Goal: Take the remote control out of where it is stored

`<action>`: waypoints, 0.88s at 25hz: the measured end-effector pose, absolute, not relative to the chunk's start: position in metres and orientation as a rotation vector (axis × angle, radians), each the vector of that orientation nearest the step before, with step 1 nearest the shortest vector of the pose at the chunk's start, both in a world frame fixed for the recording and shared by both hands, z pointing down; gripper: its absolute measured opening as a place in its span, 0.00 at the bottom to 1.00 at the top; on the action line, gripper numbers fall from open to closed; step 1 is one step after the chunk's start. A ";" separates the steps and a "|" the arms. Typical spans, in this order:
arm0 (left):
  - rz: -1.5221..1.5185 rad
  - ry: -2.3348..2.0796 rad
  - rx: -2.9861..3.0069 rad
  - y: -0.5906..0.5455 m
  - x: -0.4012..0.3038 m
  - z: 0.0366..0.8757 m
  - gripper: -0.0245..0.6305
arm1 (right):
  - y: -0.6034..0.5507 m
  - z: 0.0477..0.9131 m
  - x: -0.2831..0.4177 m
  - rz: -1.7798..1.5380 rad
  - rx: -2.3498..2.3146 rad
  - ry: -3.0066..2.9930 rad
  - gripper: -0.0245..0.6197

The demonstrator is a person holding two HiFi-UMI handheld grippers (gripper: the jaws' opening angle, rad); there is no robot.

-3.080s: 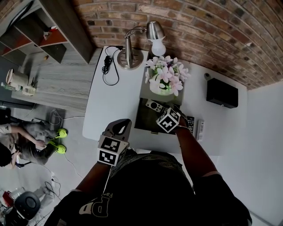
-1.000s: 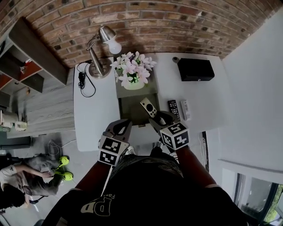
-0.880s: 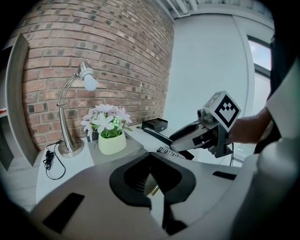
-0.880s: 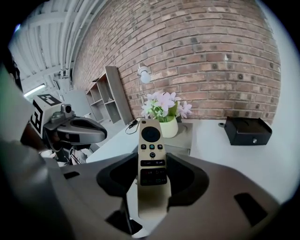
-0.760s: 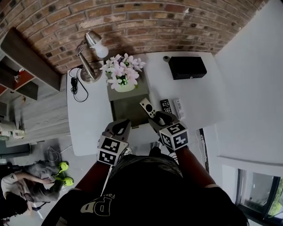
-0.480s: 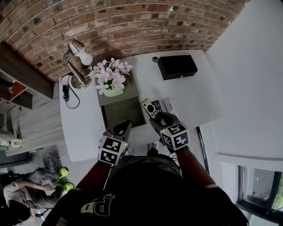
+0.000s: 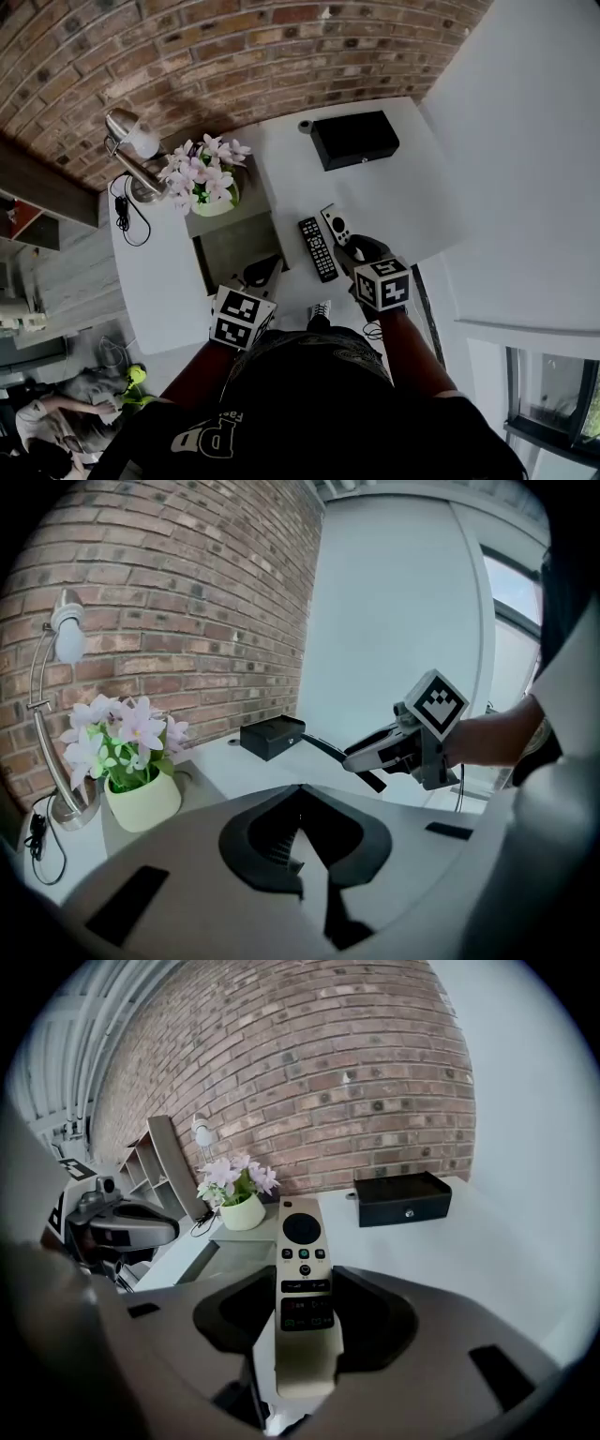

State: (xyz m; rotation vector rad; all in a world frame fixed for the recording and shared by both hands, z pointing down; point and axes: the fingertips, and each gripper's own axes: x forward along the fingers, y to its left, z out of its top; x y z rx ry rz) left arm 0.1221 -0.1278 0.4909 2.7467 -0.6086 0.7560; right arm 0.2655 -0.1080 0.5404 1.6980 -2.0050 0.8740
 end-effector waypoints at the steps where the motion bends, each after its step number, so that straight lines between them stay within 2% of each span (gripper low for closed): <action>1: 0.761 -0.603 2.749 -0.128 0.126 0.491 0.05 | -0.108 0.542 0.272 0.880 1.709 -1.996 0.34; 22: 0.811 -0.607 2.726 -0.131 0.195 0.510 0.05 | -0.102 0.637 0.396 0.993 1.758 -1.687 0.34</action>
